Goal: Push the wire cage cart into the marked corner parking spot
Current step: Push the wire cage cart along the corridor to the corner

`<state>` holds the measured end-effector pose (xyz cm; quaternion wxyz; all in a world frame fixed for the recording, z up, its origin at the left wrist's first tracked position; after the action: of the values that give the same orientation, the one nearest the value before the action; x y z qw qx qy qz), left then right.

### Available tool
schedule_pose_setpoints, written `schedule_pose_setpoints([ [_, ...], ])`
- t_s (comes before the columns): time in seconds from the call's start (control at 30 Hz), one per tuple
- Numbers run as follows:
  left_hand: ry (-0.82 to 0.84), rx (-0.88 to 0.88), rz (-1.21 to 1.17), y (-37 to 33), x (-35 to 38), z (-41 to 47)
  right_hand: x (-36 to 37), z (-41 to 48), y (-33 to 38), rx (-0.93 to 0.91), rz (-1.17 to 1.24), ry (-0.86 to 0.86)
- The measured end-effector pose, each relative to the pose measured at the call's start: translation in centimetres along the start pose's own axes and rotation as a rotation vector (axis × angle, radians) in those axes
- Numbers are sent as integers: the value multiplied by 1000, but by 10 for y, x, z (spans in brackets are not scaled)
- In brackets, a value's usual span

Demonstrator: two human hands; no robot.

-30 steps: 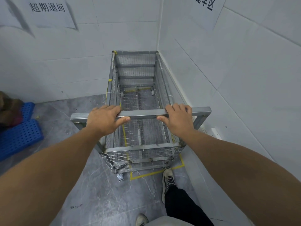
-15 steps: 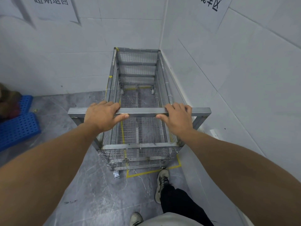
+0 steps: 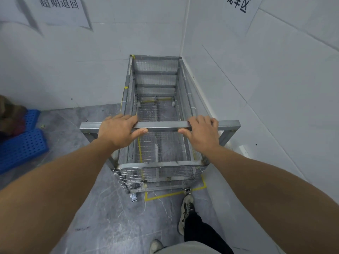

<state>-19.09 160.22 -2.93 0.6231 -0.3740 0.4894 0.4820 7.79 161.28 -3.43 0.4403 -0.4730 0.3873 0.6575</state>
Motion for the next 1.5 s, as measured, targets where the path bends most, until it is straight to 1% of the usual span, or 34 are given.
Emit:
schedule_pose_setpoints([
  [0.23,72,-15,-32,0,1,0,1,-2,1,-37,-39,-55],
  [0.33,58,-22,-26,1,-1,0,1,-4,2,-46,-45,-71],
  [0.4,84,-26,-19,3,1,0,2,-4,1,-54,-45,-71],
  [0.5,114,-11,-11,4,1,2,-2,-5,4,-31,-22,-100],
  [0.57,162,-12,-21,4,2,5,-3,-4,9,7,-16,-74],
  [0.67,214,12,-49,3,0,6,-1,-2,32,-27,-28,-43],
  [0.77,206,76,-57,4,-2,4,2,0,52,-33,-37,-14],
  [0.87,186,127,-107,8,-1,1,5,2,54,-22,-39,-18],
  [0.97,170,117,-100,20,-1,-1,5,4,51,-17,-17,-11],
  [1.17,88,65,2,37,-3,-9,6,6,51,-25,-42,-2],
  [1.33,99,41,12,37,-1,-7,7,6,51,-38,-45,-51],
  [1.5,123,33,24,34,0,-9,7,4,51,-63,-66,-59],
])
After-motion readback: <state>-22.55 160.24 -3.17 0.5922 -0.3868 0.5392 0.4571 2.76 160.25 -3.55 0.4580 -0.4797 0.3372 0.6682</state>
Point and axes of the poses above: each hand's wrist, its own z-axis towards the middle knuckle, its own x-axis out of the palm, y = z × x, the point moved 6 cm from there along z, towards the middle knuckle, and after that the axes turned 3 degrees about -x, right-handed, at the moved point
